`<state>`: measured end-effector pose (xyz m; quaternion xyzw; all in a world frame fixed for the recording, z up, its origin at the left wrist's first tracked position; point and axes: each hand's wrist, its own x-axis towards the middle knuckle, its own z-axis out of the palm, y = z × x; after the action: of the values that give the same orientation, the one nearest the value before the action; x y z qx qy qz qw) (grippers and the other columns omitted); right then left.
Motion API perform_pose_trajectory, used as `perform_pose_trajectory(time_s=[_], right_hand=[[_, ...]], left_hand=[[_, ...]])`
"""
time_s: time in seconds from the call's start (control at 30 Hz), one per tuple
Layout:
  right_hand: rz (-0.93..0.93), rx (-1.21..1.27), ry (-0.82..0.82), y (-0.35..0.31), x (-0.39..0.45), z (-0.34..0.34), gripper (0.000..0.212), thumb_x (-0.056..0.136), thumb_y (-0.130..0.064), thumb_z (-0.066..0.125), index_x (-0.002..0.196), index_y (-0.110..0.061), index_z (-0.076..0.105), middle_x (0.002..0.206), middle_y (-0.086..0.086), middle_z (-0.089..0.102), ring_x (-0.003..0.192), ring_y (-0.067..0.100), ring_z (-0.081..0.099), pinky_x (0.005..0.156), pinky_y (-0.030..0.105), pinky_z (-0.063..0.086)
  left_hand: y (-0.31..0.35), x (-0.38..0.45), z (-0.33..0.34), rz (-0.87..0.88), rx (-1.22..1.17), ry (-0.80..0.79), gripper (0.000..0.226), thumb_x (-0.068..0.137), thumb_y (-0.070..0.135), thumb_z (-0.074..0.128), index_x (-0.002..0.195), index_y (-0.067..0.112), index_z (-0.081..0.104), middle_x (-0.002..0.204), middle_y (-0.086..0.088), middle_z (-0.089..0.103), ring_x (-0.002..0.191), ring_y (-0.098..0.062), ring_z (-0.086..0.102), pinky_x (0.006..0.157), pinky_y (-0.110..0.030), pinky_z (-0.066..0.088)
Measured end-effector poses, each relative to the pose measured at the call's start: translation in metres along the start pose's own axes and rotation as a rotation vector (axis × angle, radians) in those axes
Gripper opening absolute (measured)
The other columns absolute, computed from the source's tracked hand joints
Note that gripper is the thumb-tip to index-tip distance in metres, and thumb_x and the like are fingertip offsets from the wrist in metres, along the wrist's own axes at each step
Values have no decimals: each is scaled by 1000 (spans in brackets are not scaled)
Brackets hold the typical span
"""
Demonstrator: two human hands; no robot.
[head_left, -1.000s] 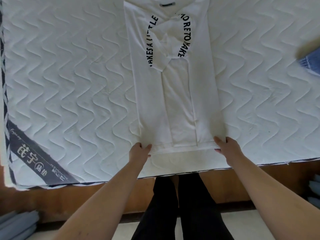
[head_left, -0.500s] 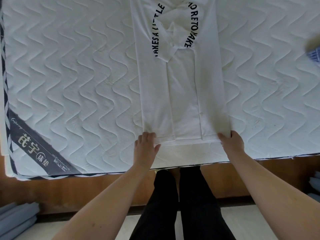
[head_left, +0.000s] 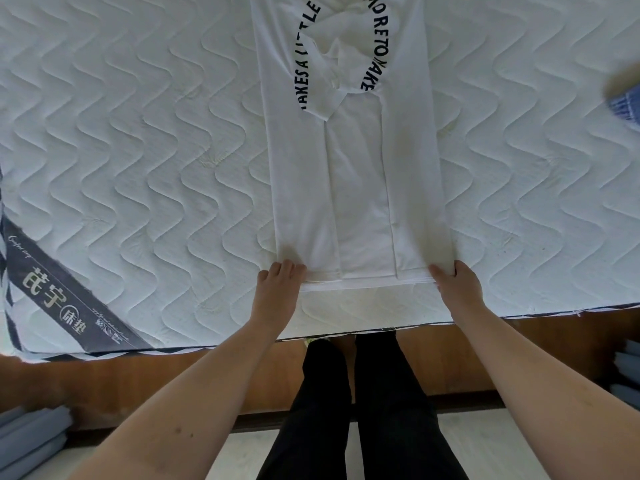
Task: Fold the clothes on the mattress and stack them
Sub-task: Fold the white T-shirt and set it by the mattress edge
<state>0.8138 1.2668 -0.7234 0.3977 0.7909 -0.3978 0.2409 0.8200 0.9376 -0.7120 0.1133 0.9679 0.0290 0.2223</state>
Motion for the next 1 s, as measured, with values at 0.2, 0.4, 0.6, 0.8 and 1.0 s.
perform_pose_trajectory(time_s=[0.2,0.4,0.6,0.8,1.0], right_hand=[[18,19,4,2,1,-5,26,92,-34,62,100,-9,63,89,10,69,84,31,65,78,45,54],[18,-26,32,3,2,-3,30,92,-32,63,109,-8,60,95,11,69,79,25,63,67,36,52],[-567,-557,247,15,-18,2,62,83,-18,72,137,-13,43,134,14,47,118,33,49,96,50,43],[-929,-1001,97,16,-18,11,66,62,2,79,124,-9,61,126,10,59,114,35,57,95,46,45],[-1030,-1109,165,-6,-2,7,54,67,8,70,118,-3,62,115,14,60,101,35,59,92,45,49]], left_hand=[[-9,-6,-2,-6,-208,18,41,68,-22,54,100,1,62,100,-15,57,89,-36,52,67,-46,53],[-18,-10,5,45,-183,31,40,64,-17,70,100,0,67,103,-17,60,92,-39,58,64,-44,58],[-24,-15,22,230,72,117,45,74,23,80,114,8,65,114,-9,63,104,-29,61,90,-41,50],[-4,-2,16,398,206,100,59,68,4,59,126,8,60,121,-8,60,110,-29,59,97,-41,50],[-1,19,0,353,257,68,51,66,-3,57,115,10,63,111,-10,62,98,-30,60,86,-40,51]])
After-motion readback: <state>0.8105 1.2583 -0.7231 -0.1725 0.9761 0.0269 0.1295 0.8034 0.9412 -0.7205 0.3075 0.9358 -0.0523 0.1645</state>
